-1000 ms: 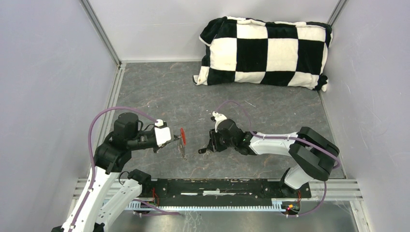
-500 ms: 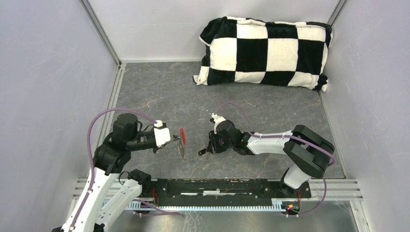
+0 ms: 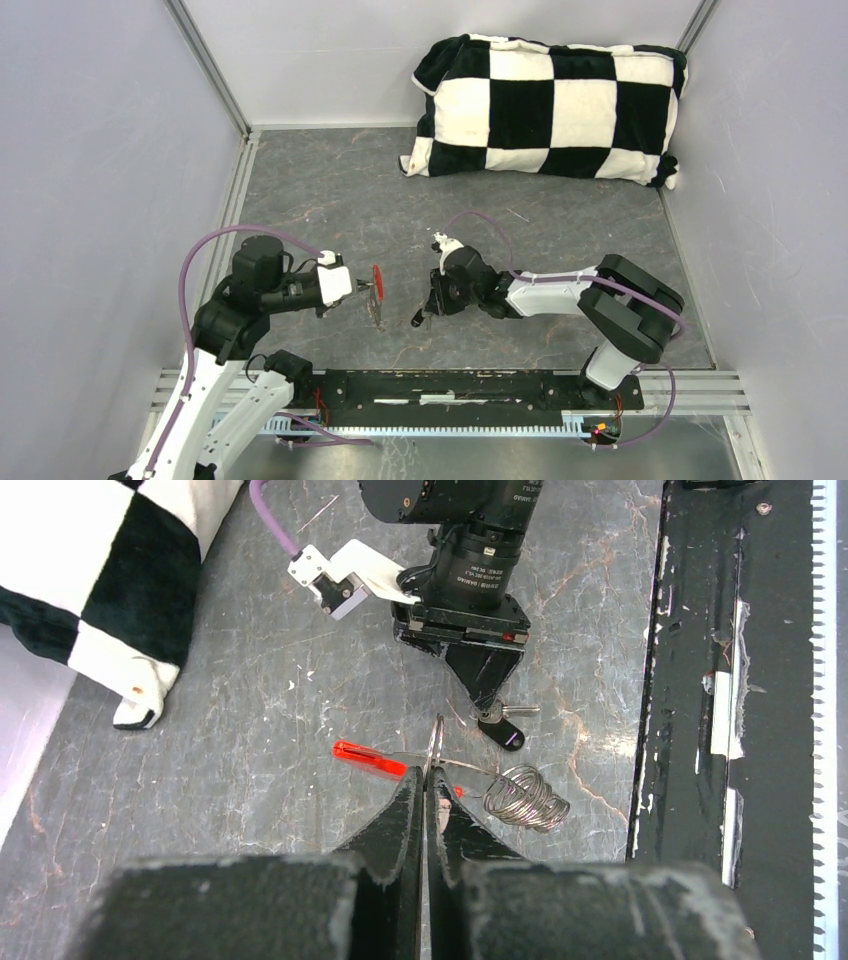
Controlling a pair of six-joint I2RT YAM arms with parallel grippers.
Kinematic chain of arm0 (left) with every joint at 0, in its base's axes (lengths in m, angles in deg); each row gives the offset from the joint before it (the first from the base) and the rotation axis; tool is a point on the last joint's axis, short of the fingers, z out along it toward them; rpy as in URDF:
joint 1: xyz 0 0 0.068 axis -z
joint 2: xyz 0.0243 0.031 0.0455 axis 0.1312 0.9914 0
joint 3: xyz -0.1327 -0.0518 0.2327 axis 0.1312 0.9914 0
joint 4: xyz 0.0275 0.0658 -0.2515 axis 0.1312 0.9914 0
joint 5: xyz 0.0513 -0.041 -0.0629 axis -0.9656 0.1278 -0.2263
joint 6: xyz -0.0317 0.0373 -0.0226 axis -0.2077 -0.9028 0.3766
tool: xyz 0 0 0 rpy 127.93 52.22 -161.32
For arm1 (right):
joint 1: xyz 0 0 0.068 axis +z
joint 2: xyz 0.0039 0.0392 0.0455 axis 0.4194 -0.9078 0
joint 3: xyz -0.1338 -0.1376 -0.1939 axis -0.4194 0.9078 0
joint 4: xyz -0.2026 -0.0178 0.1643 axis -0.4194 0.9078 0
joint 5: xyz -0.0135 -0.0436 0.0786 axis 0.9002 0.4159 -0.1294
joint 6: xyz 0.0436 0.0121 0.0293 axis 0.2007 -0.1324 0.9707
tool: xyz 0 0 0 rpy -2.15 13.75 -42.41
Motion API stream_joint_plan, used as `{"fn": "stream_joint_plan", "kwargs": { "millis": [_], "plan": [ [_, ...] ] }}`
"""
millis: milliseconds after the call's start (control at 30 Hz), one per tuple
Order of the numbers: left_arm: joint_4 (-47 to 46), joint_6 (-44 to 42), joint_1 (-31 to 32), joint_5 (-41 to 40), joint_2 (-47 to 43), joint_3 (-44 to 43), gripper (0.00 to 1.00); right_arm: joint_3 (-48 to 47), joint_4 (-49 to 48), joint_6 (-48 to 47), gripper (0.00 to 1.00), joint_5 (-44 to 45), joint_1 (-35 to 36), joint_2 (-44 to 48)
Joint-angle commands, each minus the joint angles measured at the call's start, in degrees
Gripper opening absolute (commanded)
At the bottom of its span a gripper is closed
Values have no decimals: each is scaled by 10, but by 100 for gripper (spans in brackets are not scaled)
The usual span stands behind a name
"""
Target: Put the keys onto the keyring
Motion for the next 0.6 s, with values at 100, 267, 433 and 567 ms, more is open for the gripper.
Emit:
{"fn": "stream_joint_plan", "kwargs": {
  "millis": [100,267,433,567],
  "plan": [
    [-15,-20,0,5,-8,-5,2,-53,20,-22,21,20,18,-21],
    [-9,-25,0,3,-10,-7,2,-89,64,-46,19,55,38,-36],
    [-4,-31,1,1,-12,-7,2,-111,95,-70,17,87,53,-54],
    [-1,-33,0,-1,-15,-8,2,-111,100,-78,16,99,58,-60]
  ]
}}
